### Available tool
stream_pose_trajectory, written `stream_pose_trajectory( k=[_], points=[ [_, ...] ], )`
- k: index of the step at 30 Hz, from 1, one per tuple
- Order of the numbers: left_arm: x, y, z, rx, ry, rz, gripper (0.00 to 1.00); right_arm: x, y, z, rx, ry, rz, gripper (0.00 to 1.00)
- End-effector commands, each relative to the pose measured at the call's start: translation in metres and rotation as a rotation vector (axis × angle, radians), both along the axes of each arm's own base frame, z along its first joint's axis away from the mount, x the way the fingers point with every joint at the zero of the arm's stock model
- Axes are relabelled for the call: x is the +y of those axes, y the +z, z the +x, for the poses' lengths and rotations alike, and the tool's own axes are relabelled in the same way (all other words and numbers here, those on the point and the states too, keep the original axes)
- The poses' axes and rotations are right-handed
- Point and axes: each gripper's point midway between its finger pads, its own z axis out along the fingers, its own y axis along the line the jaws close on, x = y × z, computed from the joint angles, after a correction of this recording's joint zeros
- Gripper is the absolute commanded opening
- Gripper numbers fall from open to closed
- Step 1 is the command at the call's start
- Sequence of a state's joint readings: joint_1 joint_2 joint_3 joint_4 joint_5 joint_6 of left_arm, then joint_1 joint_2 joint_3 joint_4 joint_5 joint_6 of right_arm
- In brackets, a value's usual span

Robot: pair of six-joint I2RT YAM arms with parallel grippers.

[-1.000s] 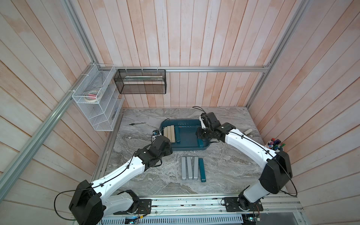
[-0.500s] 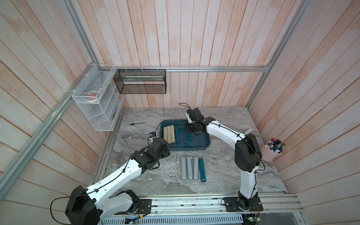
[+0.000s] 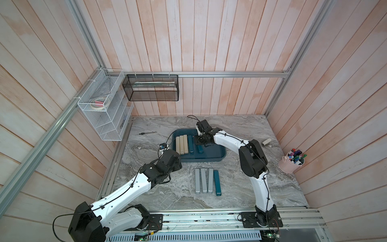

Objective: Put the pruning pliers into the storage box
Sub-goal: Place the pruning pliers in the storage box.

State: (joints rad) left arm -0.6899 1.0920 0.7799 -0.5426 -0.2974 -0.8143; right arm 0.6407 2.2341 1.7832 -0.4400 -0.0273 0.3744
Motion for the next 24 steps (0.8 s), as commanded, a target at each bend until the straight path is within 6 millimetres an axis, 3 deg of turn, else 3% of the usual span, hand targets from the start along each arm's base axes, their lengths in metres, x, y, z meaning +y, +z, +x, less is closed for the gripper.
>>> stream_pose_trajectory(
  k=[1, 13, 20, 24],
  points=[
    [0.010, -0.005, -0.002, 0.002, 0.033, 0.018, 0.68, 0.015, 0.011, 0.014, -0.042, -0.008, 0.040, 0.26],
    [0.012, -0.008, -0.001, 0.006, 0.034, 0.024, 0.68, 0.029, -0.008, 0.018, 0.000, -0.040, 0.075, 0.27],
    [0.010, -0.010, -0.001, 0.011, 0.032, 0.015, 0.68, 0.034, -0.006, 0.021, 0.004, -0.063, 0.112, 0.27],
    [0.010, -0.012, -0.003, 0.017, 0.028, 0.012, 0.67, 0.032, -0.005, 0.022, 0.010, -0.079, 0.113, 0.32]
  ],
)
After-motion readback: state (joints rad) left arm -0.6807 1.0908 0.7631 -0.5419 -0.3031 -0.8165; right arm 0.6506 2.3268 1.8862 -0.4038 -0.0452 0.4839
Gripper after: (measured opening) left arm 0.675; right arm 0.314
